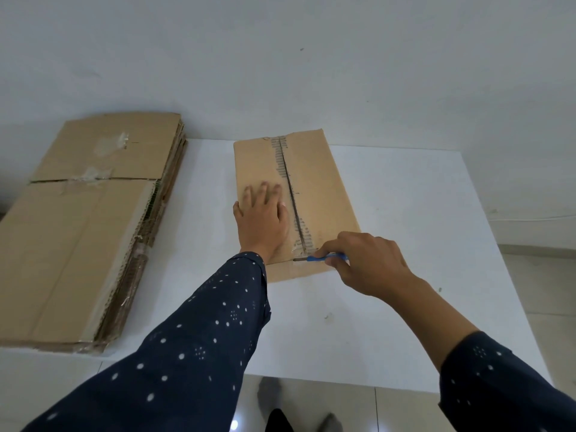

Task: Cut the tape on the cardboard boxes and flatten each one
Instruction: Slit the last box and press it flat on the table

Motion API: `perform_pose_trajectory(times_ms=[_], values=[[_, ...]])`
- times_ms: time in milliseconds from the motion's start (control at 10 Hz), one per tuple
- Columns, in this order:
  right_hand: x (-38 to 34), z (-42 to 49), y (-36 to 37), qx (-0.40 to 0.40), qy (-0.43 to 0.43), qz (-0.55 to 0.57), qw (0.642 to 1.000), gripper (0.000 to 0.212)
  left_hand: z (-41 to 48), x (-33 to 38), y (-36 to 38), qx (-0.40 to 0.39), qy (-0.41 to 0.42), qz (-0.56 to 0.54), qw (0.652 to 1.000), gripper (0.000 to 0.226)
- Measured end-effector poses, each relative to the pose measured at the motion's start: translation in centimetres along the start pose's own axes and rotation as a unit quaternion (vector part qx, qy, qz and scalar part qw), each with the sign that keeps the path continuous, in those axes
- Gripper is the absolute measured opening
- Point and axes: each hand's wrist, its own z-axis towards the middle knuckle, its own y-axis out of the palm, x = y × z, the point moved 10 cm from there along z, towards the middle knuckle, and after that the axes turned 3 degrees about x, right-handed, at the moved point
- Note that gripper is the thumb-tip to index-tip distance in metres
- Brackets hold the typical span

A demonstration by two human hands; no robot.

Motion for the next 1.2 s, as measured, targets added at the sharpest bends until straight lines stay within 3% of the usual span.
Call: perform_pose_trajectory(times_ms=[200,400,600,700,800,900,1000,1100,1200], values=[[0.0,-0.7,0.6,0.033,0.012,-0.013,0.999,0.028,0.1,-0.1,0.2,-0.004,0.003,0.006,1.000,0.051],[3.1,-2.4,-0.3,0.058,0.078,-0.005,0.995,0.027,-0.1,0.0,0.0,-0.006,0.008,0.006,1.000,0.052],[6.0,-3.4,-1.5,0.036,0.143,-0.017,0.989,0.022,-0.1,0.0,0.1,-0.009,0.007,0.008,1.000,0.053],[6.5,-2.9,-2.0,-0.006,0.120,0.057,0.991,0.018,-0.1,-0.1,0.2,-0.010,0.006,0.010,1.000,0.053],[6.2,-0.9,-3.5,0.028,0.095,0.212,0.972,0.013,0.1,-0.2,0.2,-0.017,0.005,0.012,1.000,0.053],[7.1,1.7,-2.5,0.092,0.170,0.240,0.951,0.013,0.2,0.0,0.0,-0.027,0.015,0.005,0.999,0.053],[6.4,3.1,0.4,0.069,0.234,0.230,0.942,0.023,0.5,0.0,-0.8,-0.017,0.047,-0.013,0.999,0.051],[4.7,3.0,1.3,0.047,0.237,0.196,0.951,0.023,1.8,-1.7,-2.1,0.001,0.017,-0.073,0.997,0.051],[1.9,2.6,3.5,0.019,0.228,0.274,0.934,0.022,4.1,-4.3,-1.9,-0.051,-0.104,-0.113,0.987,0.065]])
